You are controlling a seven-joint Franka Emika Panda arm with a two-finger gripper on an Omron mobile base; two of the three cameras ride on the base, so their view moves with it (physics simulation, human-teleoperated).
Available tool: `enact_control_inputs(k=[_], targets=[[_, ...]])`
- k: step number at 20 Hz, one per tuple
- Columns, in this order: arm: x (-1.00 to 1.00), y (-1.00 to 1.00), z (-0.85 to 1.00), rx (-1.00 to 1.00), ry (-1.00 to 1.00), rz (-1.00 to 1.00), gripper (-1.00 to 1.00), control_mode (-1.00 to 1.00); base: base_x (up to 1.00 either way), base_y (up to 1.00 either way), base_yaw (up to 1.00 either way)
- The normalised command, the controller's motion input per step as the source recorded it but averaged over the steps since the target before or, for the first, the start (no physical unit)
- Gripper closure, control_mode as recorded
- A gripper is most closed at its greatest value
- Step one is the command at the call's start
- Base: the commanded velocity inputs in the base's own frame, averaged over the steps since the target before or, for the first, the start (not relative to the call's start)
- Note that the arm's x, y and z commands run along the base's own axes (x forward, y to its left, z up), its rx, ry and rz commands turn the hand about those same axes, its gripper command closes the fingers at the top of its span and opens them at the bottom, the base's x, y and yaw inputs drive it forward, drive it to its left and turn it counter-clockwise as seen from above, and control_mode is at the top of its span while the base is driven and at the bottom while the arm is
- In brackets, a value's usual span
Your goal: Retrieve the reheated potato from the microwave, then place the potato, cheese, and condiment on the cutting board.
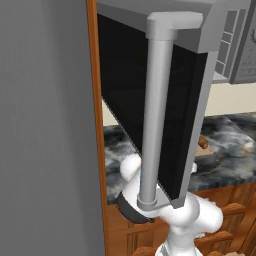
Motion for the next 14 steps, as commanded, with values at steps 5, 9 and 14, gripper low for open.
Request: enact_control_inputs(k=[5,9,14], targets=[[0.0,0.0,0.66,0.24,0.22,0.0,-1.0,-1.0,0.0,0.0,0.0],[0.0,0.0,0.68,0.23,0.23,0.0,-1.0,-1.0,0.0,0.0,0.0],[0.0,0.0,0.68,0.22,0.23,0.0,-1.0,-1.0,0.0,0.0,0.0]])
